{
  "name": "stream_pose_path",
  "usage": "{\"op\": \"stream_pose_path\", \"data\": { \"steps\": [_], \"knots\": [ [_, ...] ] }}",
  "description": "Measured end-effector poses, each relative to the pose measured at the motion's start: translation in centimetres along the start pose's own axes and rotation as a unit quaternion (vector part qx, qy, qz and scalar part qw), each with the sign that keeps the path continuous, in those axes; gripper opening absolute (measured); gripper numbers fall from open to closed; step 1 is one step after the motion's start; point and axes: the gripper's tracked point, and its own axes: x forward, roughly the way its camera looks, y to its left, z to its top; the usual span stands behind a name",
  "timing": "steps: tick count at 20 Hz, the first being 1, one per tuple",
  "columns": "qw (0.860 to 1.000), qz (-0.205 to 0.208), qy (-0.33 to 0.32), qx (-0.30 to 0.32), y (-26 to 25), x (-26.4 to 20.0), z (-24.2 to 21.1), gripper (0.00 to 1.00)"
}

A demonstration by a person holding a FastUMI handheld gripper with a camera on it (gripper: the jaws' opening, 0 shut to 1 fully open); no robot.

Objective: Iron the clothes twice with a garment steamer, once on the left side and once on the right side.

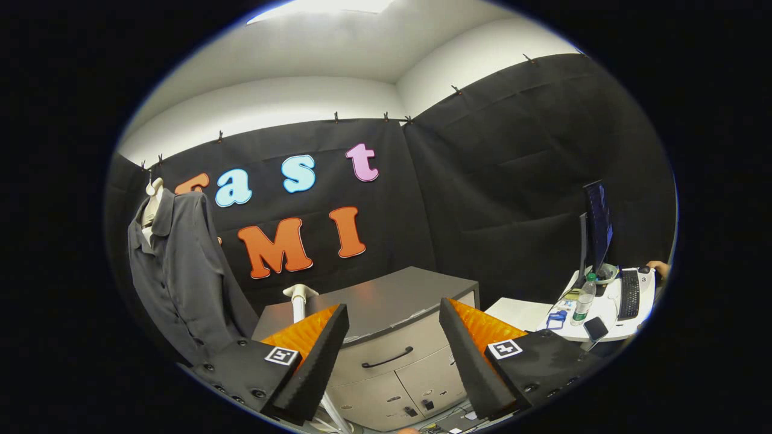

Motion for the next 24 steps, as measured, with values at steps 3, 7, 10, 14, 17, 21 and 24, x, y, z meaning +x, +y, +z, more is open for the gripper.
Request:
{"op": "stream_pose_path", "data": {
  "steps": [3,7,10,14,17,21,24],
  "knots": [
    [1.000,-0.001,0.000,-0.006,-0.1,-0.3,0.1,0.98],
    [1.000,0.000,-0.002,-0.009,0.1,-0.4,0.7,0.98],
    [1.000,0.014,0.009,0.006,0.9,-0.5,0.8,0.98],
    [0.999,0.025,0.019,-0.019,2.0,0.1,1.2,0.98],
    [0.997,0.060,0.034,-0.036,5.2,1.7,2.1,0.98],
    [0.991,0.116,0.046,-0.046,10.5,5.0,3.9,0.98],
    [0.983,0.160,0.065,-0.060,14.7,7.5,3.6,0.98]
  ]
}}
